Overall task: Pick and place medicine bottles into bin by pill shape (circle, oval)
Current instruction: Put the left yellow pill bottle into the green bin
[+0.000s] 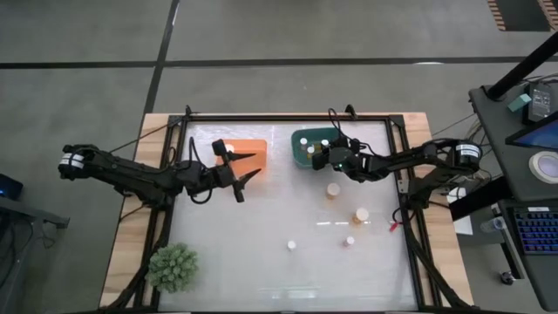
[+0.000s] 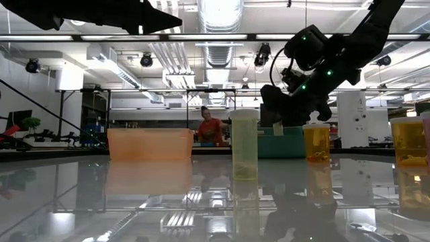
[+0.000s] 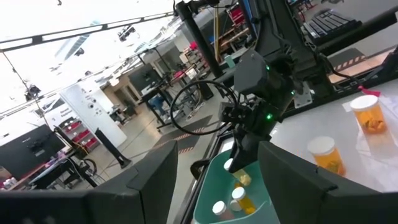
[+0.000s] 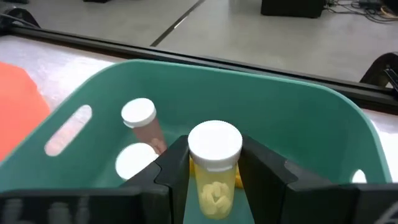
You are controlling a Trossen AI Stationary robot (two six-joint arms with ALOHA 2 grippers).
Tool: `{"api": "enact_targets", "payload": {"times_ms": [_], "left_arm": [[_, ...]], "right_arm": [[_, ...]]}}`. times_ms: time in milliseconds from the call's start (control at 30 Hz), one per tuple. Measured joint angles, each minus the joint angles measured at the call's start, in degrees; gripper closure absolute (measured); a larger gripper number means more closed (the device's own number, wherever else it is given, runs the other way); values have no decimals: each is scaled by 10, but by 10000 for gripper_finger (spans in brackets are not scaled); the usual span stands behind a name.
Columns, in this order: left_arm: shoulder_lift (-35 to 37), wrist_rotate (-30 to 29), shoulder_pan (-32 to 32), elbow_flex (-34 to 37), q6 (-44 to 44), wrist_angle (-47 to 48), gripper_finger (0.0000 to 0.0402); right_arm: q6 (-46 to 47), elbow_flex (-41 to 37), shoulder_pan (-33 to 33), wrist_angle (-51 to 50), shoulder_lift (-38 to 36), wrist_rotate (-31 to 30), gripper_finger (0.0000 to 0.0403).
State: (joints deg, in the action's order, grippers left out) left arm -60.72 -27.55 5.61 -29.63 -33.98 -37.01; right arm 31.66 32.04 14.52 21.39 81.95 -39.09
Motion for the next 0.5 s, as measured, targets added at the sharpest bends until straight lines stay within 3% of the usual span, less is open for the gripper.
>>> {"api": "enact_targets", "payload": {"times_ms": [500], "left_arm": [[0,0,0,0,0,0,194]], "right_arm": [[-22,5,-20,20,0,1,284]]}}
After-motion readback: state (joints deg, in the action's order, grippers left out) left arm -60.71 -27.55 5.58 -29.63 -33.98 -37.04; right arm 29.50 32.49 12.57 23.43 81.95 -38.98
